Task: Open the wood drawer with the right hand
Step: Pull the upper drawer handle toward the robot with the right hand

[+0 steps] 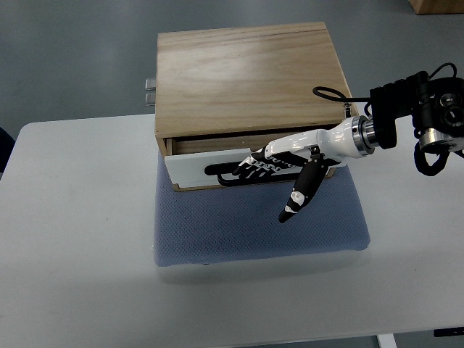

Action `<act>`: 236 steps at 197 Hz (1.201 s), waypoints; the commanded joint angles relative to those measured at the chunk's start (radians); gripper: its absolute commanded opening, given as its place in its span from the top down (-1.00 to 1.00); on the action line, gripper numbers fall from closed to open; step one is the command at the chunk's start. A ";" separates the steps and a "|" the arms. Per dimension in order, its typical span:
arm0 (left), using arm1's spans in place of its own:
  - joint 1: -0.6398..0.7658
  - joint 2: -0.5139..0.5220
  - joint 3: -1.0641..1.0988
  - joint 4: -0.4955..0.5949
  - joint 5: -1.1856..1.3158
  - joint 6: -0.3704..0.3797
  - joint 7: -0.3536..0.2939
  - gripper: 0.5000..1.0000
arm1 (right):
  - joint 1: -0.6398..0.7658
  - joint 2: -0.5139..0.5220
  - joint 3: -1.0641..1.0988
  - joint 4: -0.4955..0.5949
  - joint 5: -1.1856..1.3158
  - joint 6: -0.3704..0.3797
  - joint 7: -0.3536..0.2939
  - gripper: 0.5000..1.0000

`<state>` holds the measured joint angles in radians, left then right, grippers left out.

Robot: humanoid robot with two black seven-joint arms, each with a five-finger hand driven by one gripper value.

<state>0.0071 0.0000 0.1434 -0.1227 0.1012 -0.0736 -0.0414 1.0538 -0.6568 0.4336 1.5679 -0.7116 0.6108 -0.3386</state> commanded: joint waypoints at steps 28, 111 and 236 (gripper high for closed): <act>-0.001 0.000 -0.001 0.000 0.000 0.000 0.000 -1.00 | 0.000 -0.024 -0.007 0.026 0.017 0.000 0.001 -0.73; -0.001 0.000 -0.001 0.000 0.000 0.000 0.000 -1.00 | 0.000 -0.075 -0.035 0.084 0.018 0.000 0.003 -0.73; -0.001 0.000 -0.001 0.000 0.000 0.000 0.000 -1.00 | 0.011 -0.121 -0.035 0.149 0.030 0.000 0.001 -0.73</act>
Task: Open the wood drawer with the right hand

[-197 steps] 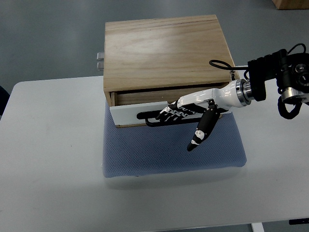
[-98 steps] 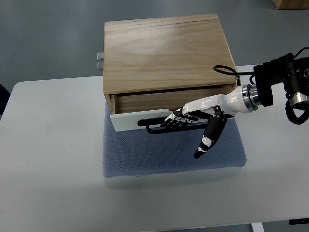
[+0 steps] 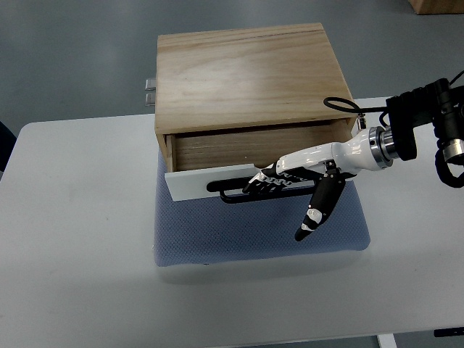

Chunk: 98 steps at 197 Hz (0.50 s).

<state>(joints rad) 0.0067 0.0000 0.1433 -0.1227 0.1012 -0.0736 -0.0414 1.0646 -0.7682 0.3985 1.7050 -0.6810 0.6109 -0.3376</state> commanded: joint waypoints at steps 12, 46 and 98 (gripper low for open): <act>0.001 0.000 -0.001 0.000 0.000 0.000 0.000 -1.00 | 0.000 -0.016 0.000 0.015 0.000 0.000 0.002 -0.73; -0.001 0.000 -0.001 0.000 0.000 0.000 0.000 -1.00 | 0.003 -0.026 0.013 0.015 0.001 0.000 0.005 -0.73; -0.001 0.000 0.001 0.000 0.000 0.000 0.000 -1.00 | 0.038 -0.053 0.052 0.015 0.037 0.000 0.006 -0.73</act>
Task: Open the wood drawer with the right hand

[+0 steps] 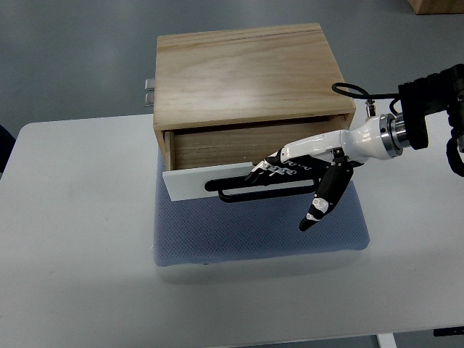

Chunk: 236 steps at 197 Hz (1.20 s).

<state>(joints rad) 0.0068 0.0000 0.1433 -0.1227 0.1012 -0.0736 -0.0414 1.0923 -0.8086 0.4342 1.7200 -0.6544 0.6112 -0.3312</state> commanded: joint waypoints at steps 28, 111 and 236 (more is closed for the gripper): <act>-0.001 0.000 0.001 0.000 0.000 0.000 0.000 -1.00 | 0.017 -0.020 0.049 0.000 0.032 0.000 0.000 -0.73; 0.001 0.000 -0.001 0.000 0.000 0.000 0.000 -1.00 | 0.075 -0.047 0.149 -0.088 0.231 0.000 0.001 -0.73; 0.001 0.000 0.001 0.000 0.000 0.000 0.000 -1.00 | -0.029 0.129 0.239 -0.672 0.358 -0.452 0.221 -0.73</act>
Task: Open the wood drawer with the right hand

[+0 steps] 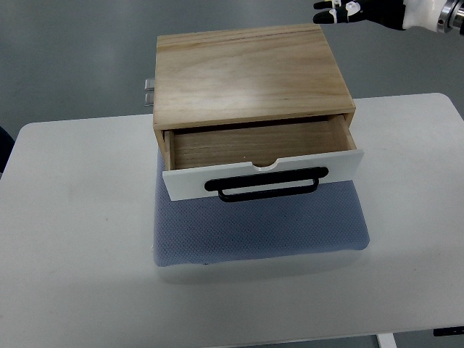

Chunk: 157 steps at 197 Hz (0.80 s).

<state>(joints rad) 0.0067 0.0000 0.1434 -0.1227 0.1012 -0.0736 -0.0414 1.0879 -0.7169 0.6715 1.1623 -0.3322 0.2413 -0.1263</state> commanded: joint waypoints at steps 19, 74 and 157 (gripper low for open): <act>0.001 0.000 0.001 0.000 0.000 0.000 0.000 -1.00 | -0.046 0.063 0.000 -0.214 0.078 -0.123 0.031 -0.73; 0.001 0.000 -0.001 0.000 0.000 0.000 0.000 -1.00 | -0.134 0.151 0.002 -0.414 0.098 -0.134 0.159 -0.74; 0.001 0.000 -0.001 0.000 0.000 0.000 0.000 -1.00 | -0.217 0.228 0.000 -0.486 0.193 -0.129 0.307 -0.76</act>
<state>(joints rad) 0.0072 0.0000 0.1433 -0.1227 0.1012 -0.0736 -0.0414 0.8855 -0.5024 0.6723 0.6813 -0.1456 0.1113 0.1486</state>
